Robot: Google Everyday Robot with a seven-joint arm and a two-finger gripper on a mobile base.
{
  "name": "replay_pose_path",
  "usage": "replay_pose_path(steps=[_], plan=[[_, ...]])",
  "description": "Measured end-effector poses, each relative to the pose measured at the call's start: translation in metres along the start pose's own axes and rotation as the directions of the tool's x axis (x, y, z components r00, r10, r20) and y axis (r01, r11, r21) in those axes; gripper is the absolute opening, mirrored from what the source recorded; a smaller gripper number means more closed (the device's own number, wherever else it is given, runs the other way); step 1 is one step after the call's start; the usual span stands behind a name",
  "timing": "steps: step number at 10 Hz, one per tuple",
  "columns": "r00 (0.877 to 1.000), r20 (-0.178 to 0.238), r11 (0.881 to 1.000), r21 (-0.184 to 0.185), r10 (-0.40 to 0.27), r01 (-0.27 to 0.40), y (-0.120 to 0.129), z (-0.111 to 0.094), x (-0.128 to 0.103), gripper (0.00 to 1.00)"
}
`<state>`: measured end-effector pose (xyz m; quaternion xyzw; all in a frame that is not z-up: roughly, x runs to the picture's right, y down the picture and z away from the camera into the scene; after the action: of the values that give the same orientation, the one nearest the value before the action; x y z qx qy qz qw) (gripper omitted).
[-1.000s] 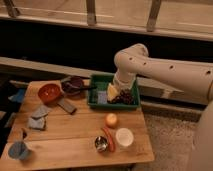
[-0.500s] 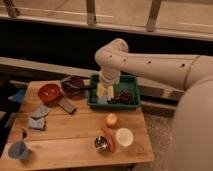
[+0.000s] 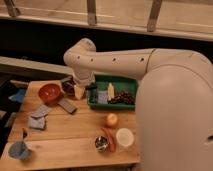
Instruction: Place eraser in paper cup
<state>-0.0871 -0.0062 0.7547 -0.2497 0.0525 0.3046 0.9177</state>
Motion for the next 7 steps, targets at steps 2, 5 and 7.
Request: replay_pose_path(steps=[2,5,7], plan=[[1.000,-0.004,1.000,0.002,0.000,0.000,-0.001,0.000,0.001,0.74],[0.999,0.020,0.999,-0.011,-0.031,0.031,0.008,0.006,-0.008,0.74],[0.997,0.038,0.997,-0.037,-0.072,0.074,0.027,0.017,-0.037,0.74]])
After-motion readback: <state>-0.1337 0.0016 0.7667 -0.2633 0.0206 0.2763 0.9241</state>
